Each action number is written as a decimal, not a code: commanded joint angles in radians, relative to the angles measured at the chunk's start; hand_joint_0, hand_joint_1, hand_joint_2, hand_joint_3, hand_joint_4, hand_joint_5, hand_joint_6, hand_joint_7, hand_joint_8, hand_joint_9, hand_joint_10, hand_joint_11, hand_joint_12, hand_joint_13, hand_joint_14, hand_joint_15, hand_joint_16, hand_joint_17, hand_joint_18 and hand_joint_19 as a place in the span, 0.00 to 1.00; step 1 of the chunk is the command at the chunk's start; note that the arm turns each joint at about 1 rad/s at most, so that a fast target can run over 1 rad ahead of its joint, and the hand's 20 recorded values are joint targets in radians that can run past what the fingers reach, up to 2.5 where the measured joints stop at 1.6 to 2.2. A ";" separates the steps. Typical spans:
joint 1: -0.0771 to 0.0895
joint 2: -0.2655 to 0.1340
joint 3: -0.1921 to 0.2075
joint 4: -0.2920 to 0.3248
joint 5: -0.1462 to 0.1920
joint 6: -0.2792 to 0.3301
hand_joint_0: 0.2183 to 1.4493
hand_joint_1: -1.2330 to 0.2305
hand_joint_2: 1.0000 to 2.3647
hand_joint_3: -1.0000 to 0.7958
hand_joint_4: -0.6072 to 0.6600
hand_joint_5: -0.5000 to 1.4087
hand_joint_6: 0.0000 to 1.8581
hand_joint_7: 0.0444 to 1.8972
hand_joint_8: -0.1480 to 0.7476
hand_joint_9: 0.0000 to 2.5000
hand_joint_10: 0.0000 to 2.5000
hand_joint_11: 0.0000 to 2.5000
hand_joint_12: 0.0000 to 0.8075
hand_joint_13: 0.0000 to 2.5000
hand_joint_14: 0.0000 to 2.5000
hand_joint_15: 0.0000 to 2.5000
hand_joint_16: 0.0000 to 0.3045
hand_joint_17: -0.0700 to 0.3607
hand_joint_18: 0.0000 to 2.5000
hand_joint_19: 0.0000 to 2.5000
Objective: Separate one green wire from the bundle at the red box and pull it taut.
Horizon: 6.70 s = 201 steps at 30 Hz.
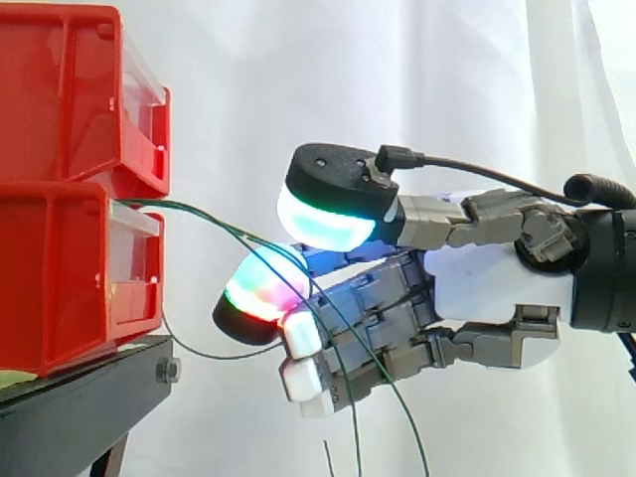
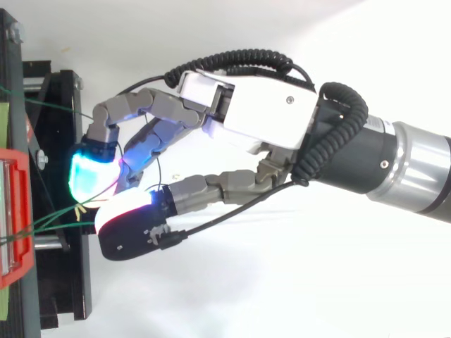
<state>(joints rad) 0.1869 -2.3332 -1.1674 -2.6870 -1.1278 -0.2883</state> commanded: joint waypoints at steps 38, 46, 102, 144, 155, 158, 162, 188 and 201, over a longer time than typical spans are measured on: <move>-0.012 -0.064 0.000 0.176 -0.046 0.058 0.34 0.35 0.02 0.45 0.56 0.15 0.45 0.46 0.45 0.53 0.00 0.67 0.42 0.50 0.01 0.41 0.17 0.44 0.31 0.18; -0.007 -0.060 0.032 0.134 -0.049 0.071 0.35 0.35 0.02 0.48 0.55 0.15 0.48 0.43 0.46 0.51 0.05 0.67 0.43 0.50 0.01 0.42 0.18 0.44 0.32 0.19; 0.013 0.052 0.100 -0.313 -0.095 0.233 0.34 0.36 0.01 0.33 0.59 0.16 0.50 0.46 0.46 0.50 0.32 0.63 0.44 0.50 0.01 0.42 0.17 0.44 0.33 0.20; 0.013 0.052 0.089 -0.289 -0.092 0.235 0.30 0.51 0.00 0.30 0.59 0.16 0.50 0.47 0.45 0.52 0.25 0.64 0.45 0.50 0.01 0.41 0.18 0.44 0.33 0.21; 0.013 0.049 0.087 -0.272 -0.092 0.232 0.32 0.41 0.02 0.43 0.59 0.15 0.50 0.46 0.45 0.47 0.29 0.61 0.44 0.48 0.01 0.41 0.18 0.44 0.32 0.21; 0.013 0.049 0.087 -0.269 -0.092 0.232 0.32 0.39 0.01 0.37 0.60 0.15 0.50 0.45 0.44 0.47 0.29 0.61 0.45 0.48 0.01 0.41 0.18 0.44 0.32 0.21; 0.014 0.049 0.087 -0.263 -0.092 0.232 0.31 0.43 0.00 0.30 0.60 0.15 0.50 0.45 0.45 0.48 0.29 0.61 0.44 0.49 0.01 0.41 0.18 0.44 0.33 0.21; 0.014 0.049 0.080 -0.244 -0.092 0.230 0.42 0.26 0.01 0.33 0.54 0.15 0.51 0.46 0.44 0.46 0.29 0.61 0.43 0.47 0.01 0.41 0.17 0.43 0.32 0.19; 0.014 0.049 0.078 -0.237 -0.092 0.230 0.33 0.27 0.00 0.28 0.58 0.15 0.50 0.45 0.46 0.47 0.23 0.64 0.43 0.47 0.01 0.41 0.17 0.43 0.33 0.20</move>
<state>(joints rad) 0.2004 -2.2841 -1.0884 -2.9242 -1.2195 -0.0583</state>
